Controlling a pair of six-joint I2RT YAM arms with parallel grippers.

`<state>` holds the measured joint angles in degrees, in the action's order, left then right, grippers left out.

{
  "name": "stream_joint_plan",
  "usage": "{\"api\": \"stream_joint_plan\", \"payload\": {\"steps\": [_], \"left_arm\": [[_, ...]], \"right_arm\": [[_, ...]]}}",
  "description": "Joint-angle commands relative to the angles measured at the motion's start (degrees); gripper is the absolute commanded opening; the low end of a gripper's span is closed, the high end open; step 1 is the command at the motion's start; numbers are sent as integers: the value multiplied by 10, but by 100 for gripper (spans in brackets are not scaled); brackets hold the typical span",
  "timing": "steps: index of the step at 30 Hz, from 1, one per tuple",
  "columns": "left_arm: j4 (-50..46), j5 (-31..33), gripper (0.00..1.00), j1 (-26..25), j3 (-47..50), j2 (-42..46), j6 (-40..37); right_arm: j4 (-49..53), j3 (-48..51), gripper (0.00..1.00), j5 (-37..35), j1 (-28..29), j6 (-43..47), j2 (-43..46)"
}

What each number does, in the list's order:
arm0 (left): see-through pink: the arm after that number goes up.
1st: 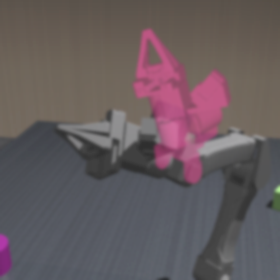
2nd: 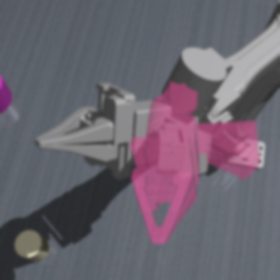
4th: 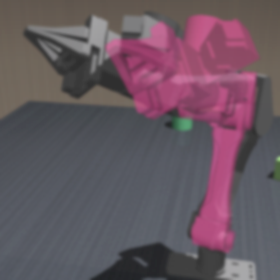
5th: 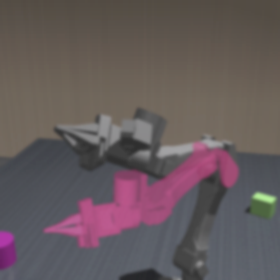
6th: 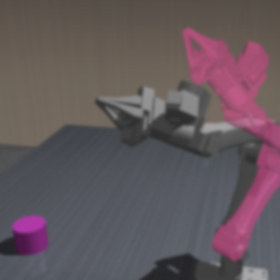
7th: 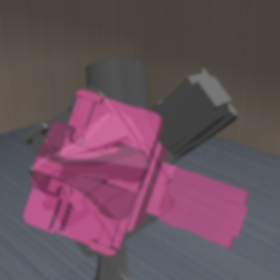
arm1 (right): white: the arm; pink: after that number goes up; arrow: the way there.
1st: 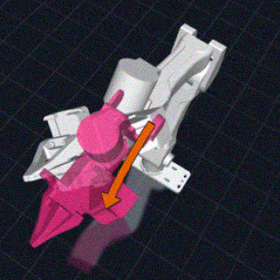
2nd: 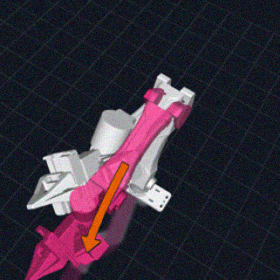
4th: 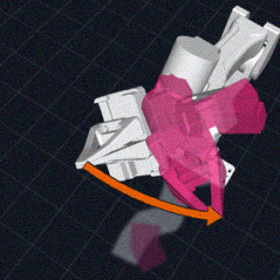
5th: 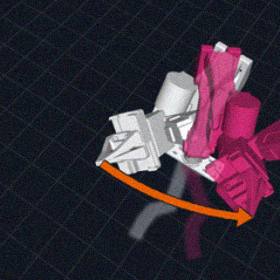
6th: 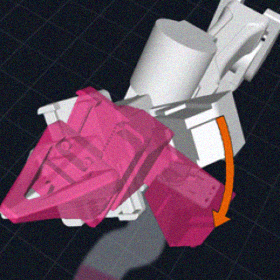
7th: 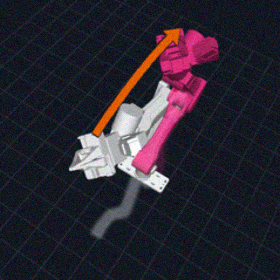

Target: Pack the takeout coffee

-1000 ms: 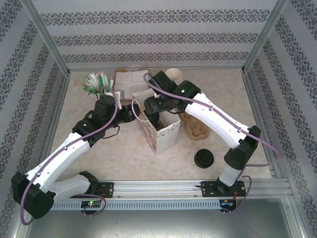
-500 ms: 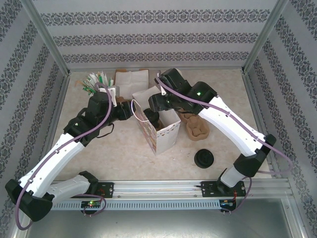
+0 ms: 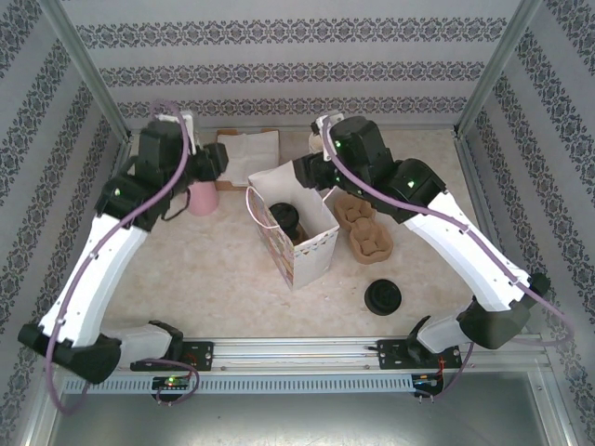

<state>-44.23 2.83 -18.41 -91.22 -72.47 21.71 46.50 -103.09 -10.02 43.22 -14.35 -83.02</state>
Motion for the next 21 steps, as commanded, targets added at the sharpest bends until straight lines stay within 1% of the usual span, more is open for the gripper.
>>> {"api": "stream_joint_plan", "payload": {"steps": [1, 4, 7, 10, 12, 13, 15, 21], "left_arm": [[-74, -22, 54, 70, -51, -48, -34], [-78, -76, 48, 165, -73, -81, -14], [-38, -119, 46, 250, -53, -89, 19], [3, -147, 46, 316, -31, -99, 47], [23, -190, 46, 352, -19, -111, 65], [28, -196, 47, 367, -16, -117, 71], [37, -188, 47, 379, -9, -127, 72], [72, -200, 46, 384, 9, -158, 96]], "right_arm": [[-35, 0, 62, 16, -31, 16, -3], [-40, 13, 61, 37, -57, 13, -4], [-54, 42, 61, 47, -76, 12, 3], [-69, 74, 60, 67, -95, 5, 15], [-75, 90, 60, 79, -103, 5, 24], [-77, 99, 60, 82, -108, 7, 30], [-85, 122, 60, 84, -115, 10, 44], [-99, 177, 60, 98, -131, 6, 84]]}}
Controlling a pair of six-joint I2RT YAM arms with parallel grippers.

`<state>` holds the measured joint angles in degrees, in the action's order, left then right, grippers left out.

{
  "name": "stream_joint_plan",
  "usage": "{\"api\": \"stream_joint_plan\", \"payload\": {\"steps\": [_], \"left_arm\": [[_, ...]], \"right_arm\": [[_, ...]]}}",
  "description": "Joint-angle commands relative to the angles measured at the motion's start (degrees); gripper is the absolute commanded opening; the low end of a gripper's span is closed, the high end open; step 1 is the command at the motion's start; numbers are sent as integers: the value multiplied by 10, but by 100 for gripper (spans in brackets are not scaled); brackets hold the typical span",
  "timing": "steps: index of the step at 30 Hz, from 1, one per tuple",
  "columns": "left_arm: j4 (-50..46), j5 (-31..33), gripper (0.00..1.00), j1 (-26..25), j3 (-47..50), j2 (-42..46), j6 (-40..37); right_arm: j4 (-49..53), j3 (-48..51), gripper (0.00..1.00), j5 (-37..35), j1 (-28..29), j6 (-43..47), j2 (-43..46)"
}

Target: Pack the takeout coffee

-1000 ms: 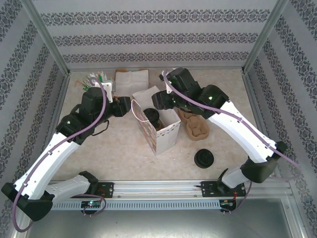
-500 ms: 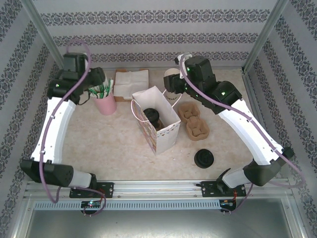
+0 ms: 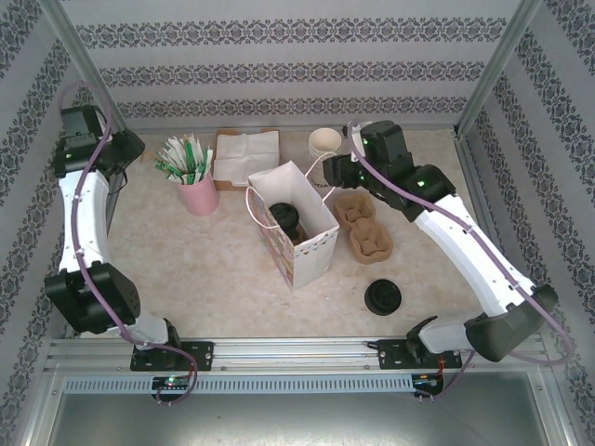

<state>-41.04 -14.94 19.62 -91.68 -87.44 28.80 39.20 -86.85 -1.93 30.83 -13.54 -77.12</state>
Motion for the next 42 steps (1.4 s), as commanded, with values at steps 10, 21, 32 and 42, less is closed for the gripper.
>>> {"api": "stream_joint_plan", "payload": {"steps": [10, 21, 32, 42], "left_arm": [[104, -45, 43, 4, 6, -69, 73], [120, -67, 34, 2, 28, -62, 91], [127, -97, 11, 1, 37, -48, 96], [127, -97, 10, 0, -39, -8, 83]], "right_arm": [[-21, 52, 60, 28, -15, -8, 68], [-23, 64, 59, 32, -16, -22, 79], [-21, 67, 59, 35, -16, -31, 80], [-13, 69, 59, 21, -16, -27, 90]]}}
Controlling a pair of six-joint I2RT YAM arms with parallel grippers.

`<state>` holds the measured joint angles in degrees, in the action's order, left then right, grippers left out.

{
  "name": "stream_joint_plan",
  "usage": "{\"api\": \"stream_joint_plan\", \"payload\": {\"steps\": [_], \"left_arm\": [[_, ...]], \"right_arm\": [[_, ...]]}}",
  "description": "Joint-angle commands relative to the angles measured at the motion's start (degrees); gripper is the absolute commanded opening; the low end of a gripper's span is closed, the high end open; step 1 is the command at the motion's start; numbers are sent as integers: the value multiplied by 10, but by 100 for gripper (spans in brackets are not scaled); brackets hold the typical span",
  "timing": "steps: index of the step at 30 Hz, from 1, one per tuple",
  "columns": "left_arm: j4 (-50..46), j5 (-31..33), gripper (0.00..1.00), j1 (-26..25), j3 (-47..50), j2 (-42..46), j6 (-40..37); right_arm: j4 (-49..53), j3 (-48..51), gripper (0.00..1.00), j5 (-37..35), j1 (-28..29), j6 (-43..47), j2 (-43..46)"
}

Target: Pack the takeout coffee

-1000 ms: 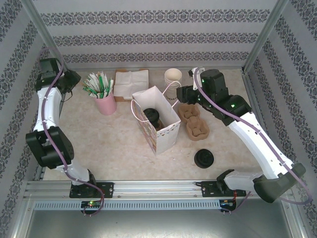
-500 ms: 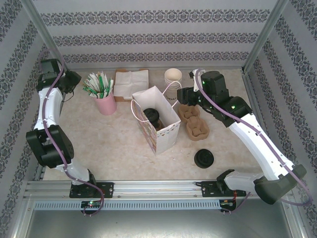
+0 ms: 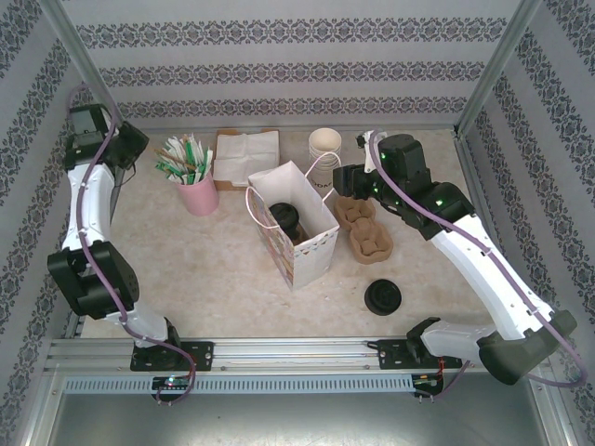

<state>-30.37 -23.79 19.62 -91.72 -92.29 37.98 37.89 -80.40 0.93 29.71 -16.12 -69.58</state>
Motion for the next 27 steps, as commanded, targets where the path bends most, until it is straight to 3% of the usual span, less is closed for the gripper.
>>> {"api": "stream_joint_plan", "payload": {"steps": [1, 7, 11, 16, 21, 27], "left_arm": [[22, -7, 10, 0, -44, 47, -15], [20, -9, 10, -12, -68, 114, -84], [30, -14, 0, -47, -81, 168, -140], [21, 10, 0, -175, -124, 204, -225], [-55, -3, 0, -300, -241, 160, -256], [-240, 45, 0, -452, -415, 58, -352]], "right_arm": [[1, 5, 59, -10, -4, 1, 16], [5, 9, 61, -23, -4, 13, 21], [-6, 18, 62, -37, -5, 23, 30], [-29, 32, 62, -59, -4, 28, 42], [-37, 42, 62, -86, -5, 26, 50], [-39, 57, 63, -109, -7, 20, 64]]}}
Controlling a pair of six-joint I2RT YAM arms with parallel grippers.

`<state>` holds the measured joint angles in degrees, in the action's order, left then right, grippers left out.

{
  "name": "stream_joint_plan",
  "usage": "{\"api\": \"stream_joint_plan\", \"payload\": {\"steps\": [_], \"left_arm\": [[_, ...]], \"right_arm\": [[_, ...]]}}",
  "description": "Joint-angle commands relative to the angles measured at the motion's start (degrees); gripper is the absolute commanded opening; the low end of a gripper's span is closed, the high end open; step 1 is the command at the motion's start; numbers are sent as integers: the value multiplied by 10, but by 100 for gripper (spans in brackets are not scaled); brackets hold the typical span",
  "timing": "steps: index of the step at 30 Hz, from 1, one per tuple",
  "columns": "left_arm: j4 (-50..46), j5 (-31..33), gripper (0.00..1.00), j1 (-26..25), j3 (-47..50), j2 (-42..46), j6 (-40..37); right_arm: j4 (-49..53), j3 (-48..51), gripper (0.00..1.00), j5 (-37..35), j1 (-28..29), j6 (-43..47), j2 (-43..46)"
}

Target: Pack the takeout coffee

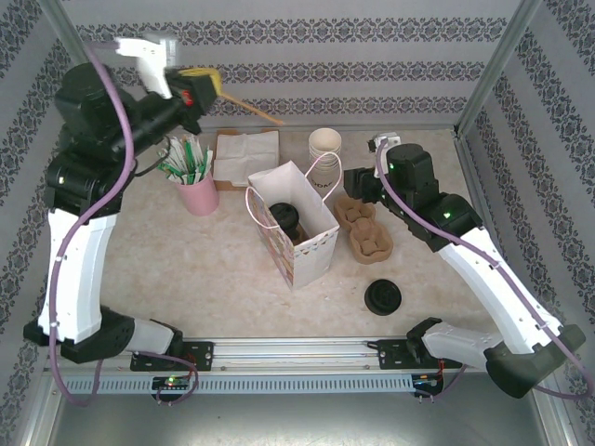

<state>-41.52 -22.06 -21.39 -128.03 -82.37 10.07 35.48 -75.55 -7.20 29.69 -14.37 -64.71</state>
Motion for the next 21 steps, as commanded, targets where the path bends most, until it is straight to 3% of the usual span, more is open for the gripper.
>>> {"api": "stream_joint_plan", "payload": {"steps": [1, 7, 16, 19, 21], "left_arm": [[-158, 35, 0, -57, -78, -58, -82], [-315, 92, 0, -138, -195, -154, -133], [-346, 83, 0, -174, -176, -206, -114], [-345, 65, 19, -175, -177, -222, -108], [-341, 72, 48, -176, -177, -227, -107]], "right_arm": [[-16, 10, 63, -30, -8, 2, 18], [-16, 16, 63, -47, -10, 1, 30], [-23, 22, 64, -43, -13, -5, 26], [-23, 22, 64, -39, -13, -5, 24], [-22, 22, 65, -39, -13, -3, 25]]}}
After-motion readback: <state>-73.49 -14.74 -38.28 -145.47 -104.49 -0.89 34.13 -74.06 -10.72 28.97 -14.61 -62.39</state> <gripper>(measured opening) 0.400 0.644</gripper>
